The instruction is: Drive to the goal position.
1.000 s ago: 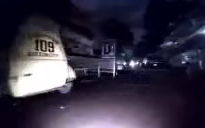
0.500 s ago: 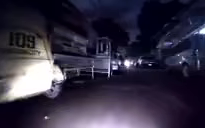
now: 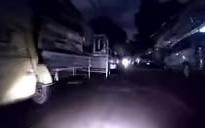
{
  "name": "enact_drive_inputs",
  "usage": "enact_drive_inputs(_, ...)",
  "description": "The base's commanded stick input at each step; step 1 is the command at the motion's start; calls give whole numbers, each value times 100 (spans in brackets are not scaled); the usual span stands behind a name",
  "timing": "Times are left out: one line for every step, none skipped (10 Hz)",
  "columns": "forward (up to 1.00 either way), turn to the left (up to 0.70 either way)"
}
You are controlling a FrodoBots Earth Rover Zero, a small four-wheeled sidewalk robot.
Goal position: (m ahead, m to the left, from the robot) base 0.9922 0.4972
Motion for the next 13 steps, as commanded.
enact_drive_inputs(50,24)
enact_drive_inputs(50,6)
enact_drive_inputs(50,0)
enact_drive_inputs(50,4)
enact_drive_inputs(50,27)
enact_drive_inputs(50,27)
enact_drive_inputs(50,27)
enact_drive_inputs(50,27)
enact_drive_inputs(0,0)
enact_drive_inputs(0,0)
enact_drive_inputs(0,0)
enact_drive_inputs(25,-14)
enact_drive_inputs(50,-27)
